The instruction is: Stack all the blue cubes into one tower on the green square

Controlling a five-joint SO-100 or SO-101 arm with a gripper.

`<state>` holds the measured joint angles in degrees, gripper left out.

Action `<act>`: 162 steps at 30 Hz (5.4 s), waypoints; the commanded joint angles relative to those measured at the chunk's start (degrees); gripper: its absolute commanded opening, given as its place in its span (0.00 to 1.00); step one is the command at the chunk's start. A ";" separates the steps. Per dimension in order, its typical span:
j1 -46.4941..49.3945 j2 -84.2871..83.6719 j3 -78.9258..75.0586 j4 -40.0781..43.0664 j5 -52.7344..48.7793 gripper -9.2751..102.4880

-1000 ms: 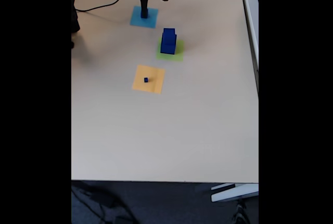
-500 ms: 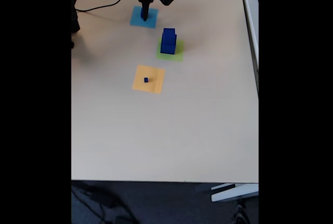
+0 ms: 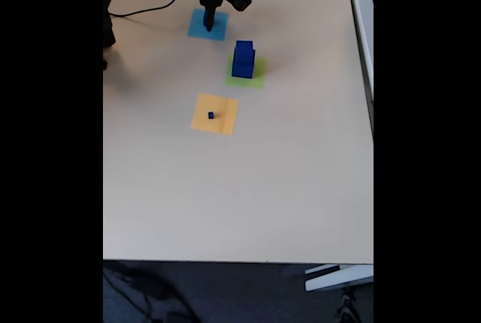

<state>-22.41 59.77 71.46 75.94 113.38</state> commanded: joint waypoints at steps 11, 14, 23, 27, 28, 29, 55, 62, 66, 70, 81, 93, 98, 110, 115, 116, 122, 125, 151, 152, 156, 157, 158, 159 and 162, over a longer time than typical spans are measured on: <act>1.05 -0.09 -2.64 -0.26 0.35 0.25; 1.32 -0.35 -2.72 -0.26 0.00 0.22; 2.02 -0.18 -3.08 0.26 -0.79 0.13; 2.29 -0.09 -4.13 1.67 -0.97 0.13; 2.37 0.00 -4.57 2.46 -0.97 0.13; 2.46 0.26 -4.92 3.16 -1.05 0.13; 12.22 21.18 -6.24 15.47 -15.03 0.13; 18.46 23.47 -6.06 15.29 -25.49 0.13; 21.71 23.20 -7.21 15.12 -29.71 0.12; 23.82 21.36 -10.20 15.38 -32.70 0.11; 25.49 16.00 -17.58 15.56 -30.94 0.10; 27.77 10.46 -25.05 15.64 -31.03 0.09; 28.48 7.91 -28.65 15.73 -31.38 0.09; 28.92 4.39 -31.55 15.38 -30.67 0.08; 29.00 3.87 -32.52 15.03 -30.32 0.08; 29.09 3.69 -32.78 14.68 -30.50 0.08; 29.36 2.29 -34.63 14.50 -30.67 0.08; 29.36 1.49 -35.42 14.24 -30.76 0.09; 29.27 -0.97 -37.18 13.62 -30.06 0.08; 29.27 -0.97 -37.18 13.62 -30.06 0.08; 29.36 -0.97 -37.09 13.80 -30.23 0.08; 29.36 -0.97 -36.91 13.80 -30.23 0.08; 29.36 -0.88 -36.65 13.80 -30.23 0.08; 29.36 -0.70 -36.39 13.80 -30.15 0.08; 29.27 -0.18 -35.68 13.89 -29.88 0.08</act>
<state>6.42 57.22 37.35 90.70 82.79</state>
